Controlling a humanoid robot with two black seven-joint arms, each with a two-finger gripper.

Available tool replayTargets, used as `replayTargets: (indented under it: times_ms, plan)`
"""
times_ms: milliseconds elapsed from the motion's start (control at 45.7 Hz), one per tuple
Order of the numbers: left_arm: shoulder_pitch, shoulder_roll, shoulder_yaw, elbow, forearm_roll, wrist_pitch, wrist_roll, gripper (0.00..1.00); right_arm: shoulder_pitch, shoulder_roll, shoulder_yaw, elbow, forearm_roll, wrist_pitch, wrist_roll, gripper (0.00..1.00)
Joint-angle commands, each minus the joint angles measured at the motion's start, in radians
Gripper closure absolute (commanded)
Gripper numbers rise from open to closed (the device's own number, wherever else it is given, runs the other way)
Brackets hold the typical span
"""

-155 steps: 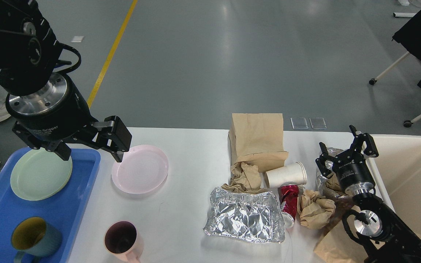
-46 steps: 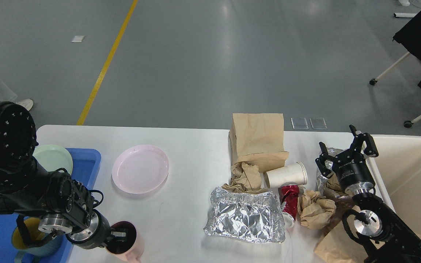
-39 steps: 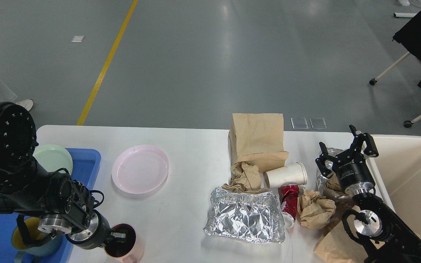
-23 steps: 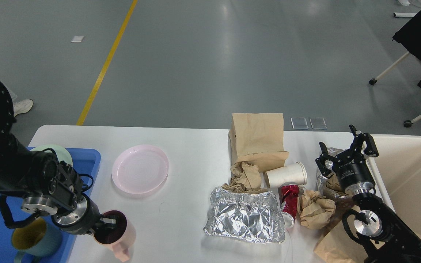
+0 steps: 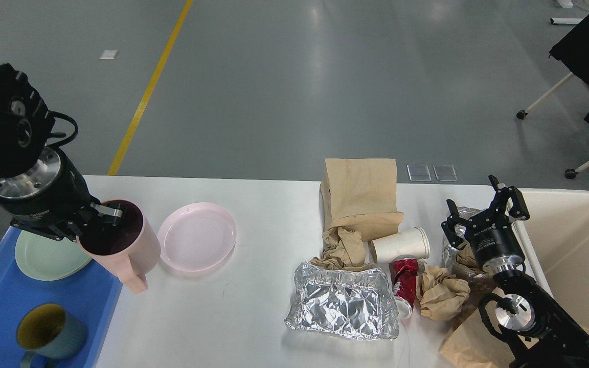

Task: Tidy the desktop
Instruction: 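Lift the pink cup and carry it onto the blue tray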

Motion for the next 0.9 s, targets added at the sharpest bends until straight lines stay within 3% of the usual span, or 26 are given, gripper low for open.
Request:
replayTargets:
  times_ms: [0, 153, 329, 482, 613, 767, 876]
  plan:
    - [-0.027, 0.019, 0.039, 0.003, 0.002, -0.029, -0.011, 1.0, 0.0, 0.0, 0.0, 0.001, 0.0, 0.0, 0.0, 0.0]
    - [0.009, 0.199, 0.096, 0.043, 0.142, -0.031, -0.036, 1.0, 0.0, 0.0, 0.0, 0.001, 0.002, 0.0, 0.0, 0.0]
    - [0.197, 0.519, 0.075, 0.274, 0.377, -0.083, -0.042, 1.0, 0.0, 0.0, 0.0, 0.001, 0.0, 0.0, 0.0, 0.0]
    - [0.395, 0.668, 0.004, 0.501, 0.488, -0.144, -0.085, 1.0, 0.0, 0.0, 0.0, 0.001, 0.0, 0.0, 0.0, 0.0]
    - [0.633, 0.792, -0.16, 0.748, 0.591, -0.198, -0.134, 1.0, 0.0, 0.0, 0.0, 0.001, 0.002, 0.0, 0.0, 0.0]
    - [0.988, 0.803, -0.445, 1.01, 0.659, -0.243, -0.194, 1.0, 0.0, 0.0, 0.0, 0.001, 0.0, 0.0, 0.0, 0.0]
    - [1.159, 0.799, -0.615, 1.13, 0.719, -0.243, -0.202, 1.0, 0.0, 0.0, 0.0, 0.001, 0.002, 0.0, 0.0, 0.0]
